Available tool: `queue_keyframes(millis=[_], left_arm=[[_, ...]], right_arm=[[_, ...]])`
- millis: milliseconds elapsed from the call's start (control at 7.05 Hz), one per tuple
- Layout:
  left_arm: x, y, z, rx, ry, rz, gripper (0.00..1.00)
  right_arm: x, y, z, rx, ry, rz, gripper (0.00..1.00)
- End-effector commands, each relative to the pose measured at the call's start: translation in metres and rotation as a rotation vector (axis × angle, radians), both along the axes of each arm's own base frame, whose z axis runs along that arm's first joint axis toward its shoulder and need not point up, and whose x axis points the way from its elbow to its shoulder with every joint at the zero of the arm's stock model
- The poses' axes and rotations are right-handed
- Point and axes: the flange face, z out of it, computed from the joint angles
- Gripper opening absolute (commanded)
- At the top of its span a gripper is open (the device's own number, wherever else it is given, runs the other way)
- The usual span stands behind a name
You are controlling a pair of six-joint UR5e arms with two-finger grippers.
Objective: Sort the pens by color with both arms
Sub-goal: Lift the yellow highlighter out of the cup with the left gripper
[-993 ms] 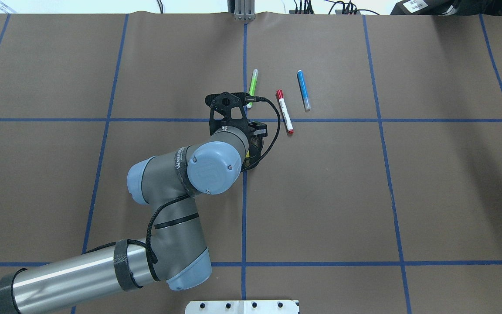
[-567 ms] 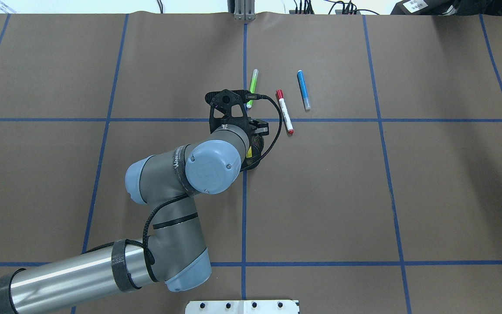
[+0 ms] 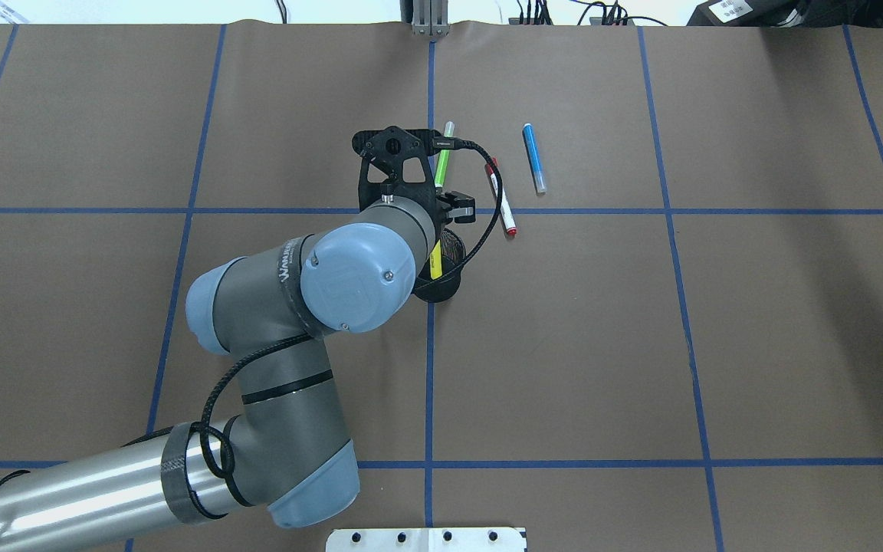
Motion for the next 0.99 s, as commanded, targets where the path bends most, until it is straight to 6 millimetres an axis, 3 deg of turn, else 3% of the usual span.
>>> queue_keyframes(millis=[0, 142, 425, 851], left_arm=[[-0.032, -0.024, -0.018, -0.03, -0.001, 0.01, 0.0], [-0.048, -0.045, -0.021, -0.081, -0.035, 0.042, 0.0], [-0.065, -0.074, -0.007, -0.151, -0.1, 0.108, 0.0], [-0.039, -0.123, -0.007, -0.371, -0.176, 0.244, 0.0]], right_arm=[[0.001, 0.014, 0.006, -0.006, 0.003, 0.002, 1.0], [0.002, 0.025, 0.002, 0.005, 0.002, 0.002, 1.0], [0.002, 0.028, -0.005, 0.013, 0.0, 0.009, 1.0], [0.004, 0.031, 0.001, 0.005, 0.012, 0.014, 1.0]])
